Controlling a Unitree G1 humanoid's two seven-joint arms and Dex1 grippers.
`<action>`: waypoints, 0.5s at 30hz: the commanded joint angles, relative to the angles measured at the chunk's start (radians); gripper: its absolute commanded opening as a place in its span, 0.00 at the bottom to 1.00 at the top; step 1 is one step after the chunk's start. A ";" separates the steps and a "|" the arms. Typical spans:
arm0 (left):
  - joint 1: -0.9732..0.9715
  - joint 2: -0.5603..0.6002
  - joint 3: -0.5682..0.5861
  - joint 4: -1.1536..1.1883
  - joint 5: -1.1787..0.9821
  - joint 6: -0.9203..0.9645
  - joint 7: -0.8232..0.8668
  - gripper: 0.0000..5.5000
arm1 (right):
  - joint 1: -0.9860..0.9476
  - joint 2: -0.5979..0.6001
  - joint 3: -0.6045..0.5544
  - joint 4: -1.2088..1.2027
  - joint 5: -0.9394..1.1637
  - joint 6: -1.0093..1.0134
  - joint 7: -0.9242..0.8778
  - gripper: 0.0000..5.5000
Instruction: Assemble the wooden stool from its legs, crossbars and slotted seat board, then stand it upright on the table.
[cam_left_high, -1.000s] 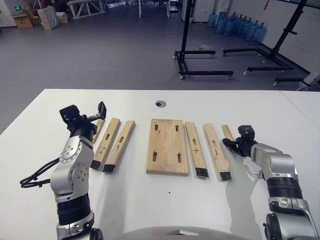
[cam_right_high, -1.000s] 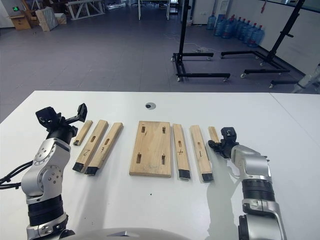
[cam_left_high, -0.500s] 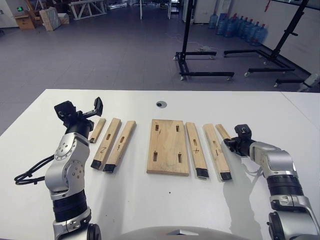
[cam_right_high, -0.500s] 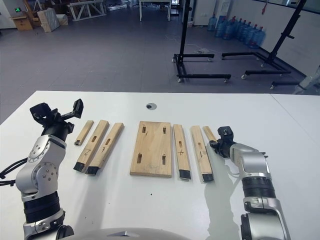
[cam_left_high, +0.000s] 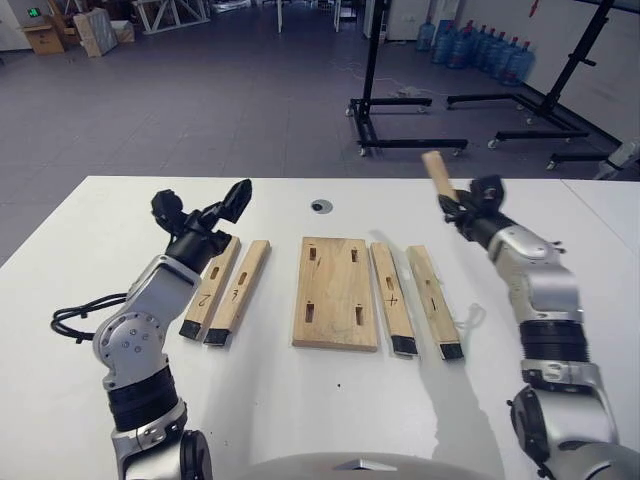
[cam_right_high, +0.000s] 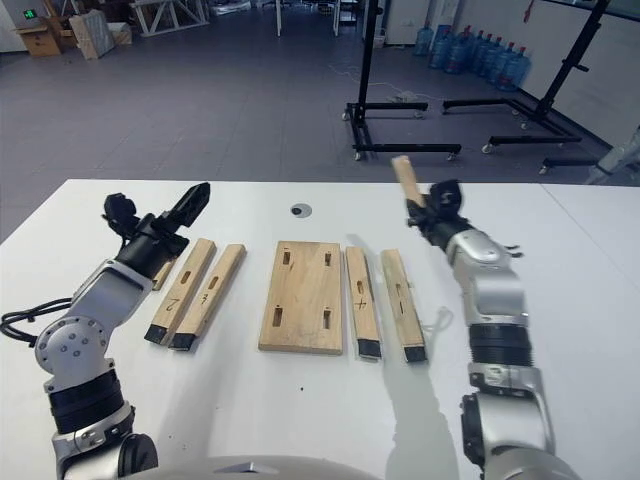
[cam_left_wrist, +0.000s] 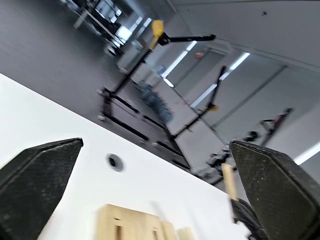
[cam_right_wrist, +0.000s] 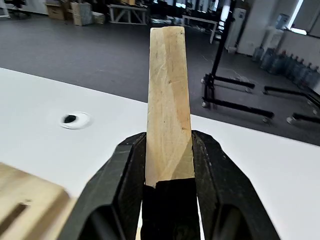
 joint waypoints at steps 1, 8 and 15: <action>-0.051 -0.021 -0.024 0.070 -0.096 0.023 -0.005 0.98 | 0.036 0.073 0.132 -0.133 -0.006 -0.042 0.057 0.23; -0.080 -0.025 -0.069 0.162 -0.182 0.037 0.003 0.98 | 0.067 0.175 0.271 -0.242 -0.002 -0.055 0.089 0.23; -0.090 -0.012 -0.100 0.193 -0.201 0.034 -0.009 0.98 | 0.095 0.211 0.323 -0.318 0.029 -0.030 0.125 0.23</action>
